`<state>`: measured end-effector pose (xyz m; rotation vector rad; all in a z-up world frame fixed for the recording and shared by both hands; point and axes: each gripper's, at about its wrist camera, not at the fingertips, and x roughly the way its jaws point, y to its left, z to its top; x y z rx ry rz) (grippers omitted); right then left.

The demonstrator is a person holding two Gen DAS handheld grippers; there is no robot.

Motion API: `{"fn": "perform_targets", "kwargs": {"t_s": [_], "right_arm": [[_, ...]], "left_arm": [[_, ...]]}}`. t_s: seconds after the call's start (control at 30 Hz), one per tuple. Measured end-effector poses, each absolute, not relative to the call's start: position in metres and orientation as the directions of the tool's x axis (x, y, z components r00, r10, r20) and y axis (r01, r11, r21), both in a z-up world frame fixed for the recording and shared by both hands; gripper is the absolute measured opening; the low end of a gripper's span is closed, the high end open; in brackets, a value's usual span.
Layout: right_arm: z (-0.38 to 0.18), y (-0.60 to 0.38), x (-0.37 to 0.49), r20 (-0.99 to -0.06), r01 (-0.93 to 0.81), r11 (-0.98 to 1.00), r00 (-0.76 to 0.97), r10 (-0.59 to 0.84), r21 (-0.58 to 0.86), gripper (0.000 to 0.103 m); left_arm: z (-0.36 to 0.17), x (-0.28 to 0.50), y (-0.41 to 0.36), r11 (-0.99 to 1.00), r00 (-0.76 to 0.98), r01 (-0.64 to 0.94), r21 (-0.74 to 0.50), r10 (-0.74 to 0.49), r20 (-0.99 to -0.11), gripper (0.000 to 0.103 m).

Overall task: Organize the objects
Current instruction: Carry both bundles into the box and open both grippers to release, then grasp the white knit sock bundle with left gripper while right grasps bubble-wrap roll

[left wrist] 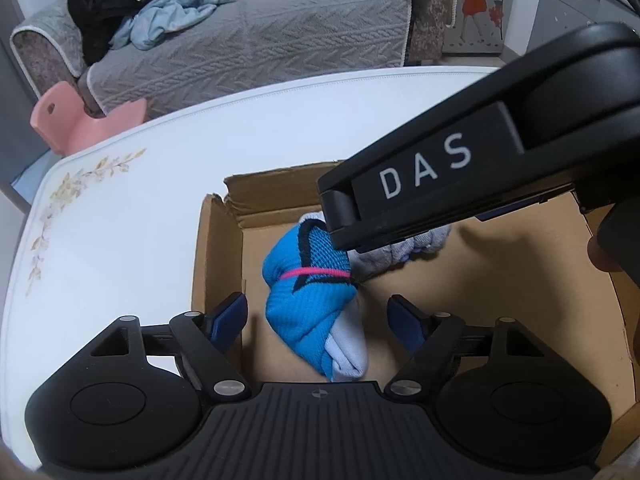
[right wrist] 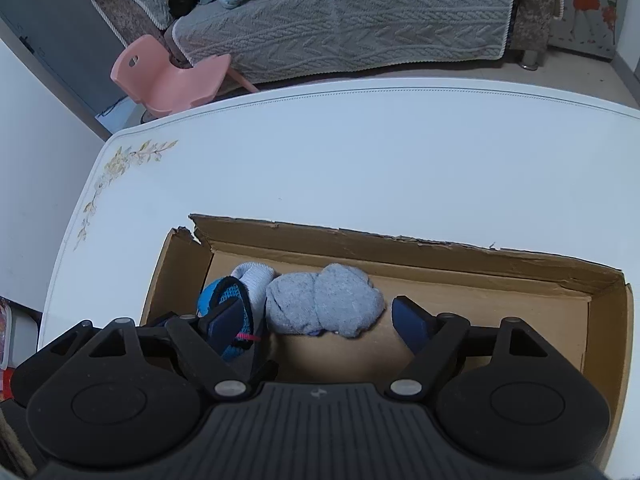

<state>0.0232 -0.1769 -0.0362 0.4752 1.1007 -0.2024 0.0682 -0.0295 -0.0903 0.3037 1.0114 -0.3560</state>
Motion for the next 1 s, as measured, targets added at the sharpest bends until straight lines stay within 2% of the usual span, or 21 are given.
{"fn": "perform_targets", "kwargs": {"t_s": [0.4, 0.67, 0.77, 0.87, 1.0], "right_arm": [[-0.009, -0.181, 0.0, -0.888, 0.393, 0.879, 0.454, 0.069, 0.269, 0.082], [0.039, -0.175, -0.073, -0.868, 0.362, 0.894, 0.493, 0.056, 0.263, 0.087], [0.05, -0.172, -0.105, -0.867, 0.352, 0.902, 0.496, 0.048, 0.252, 0.09], [0.055, -0.17, -0.137, -0.865, 0.351, 0.907, 0.5, 0.029, 0.233, 0.094], [0.042, -0.172, -0.171, -0.883, 0.389, 0.901, 0.469, -0.013, 0.193, 0.095]], "left_arm": [[-0.066, 0.051, -0.014, 0.908, 0.416, 0.42, 0.018, -0.175, -0.893, 0.086], [-0.03, 0.004, 0.019, 0.898, 0.377, 0.44, 0.014, -0.17, -0.91, 0.089], [-0.021, -0.016, 0.037, 0.893, 0.362, 0.449, 0.004, -0.178, -0.915, 0.094], [-0.019, -0.033, 0.052, 0.888, 0.331, 0.461, 0.01, -0.161, -0.93, 0.095], [-0.023, -0.054, 0.072, 0.888, 0.287, 0.46, 0.006, -0.142, -0.947, 0.095]]}}
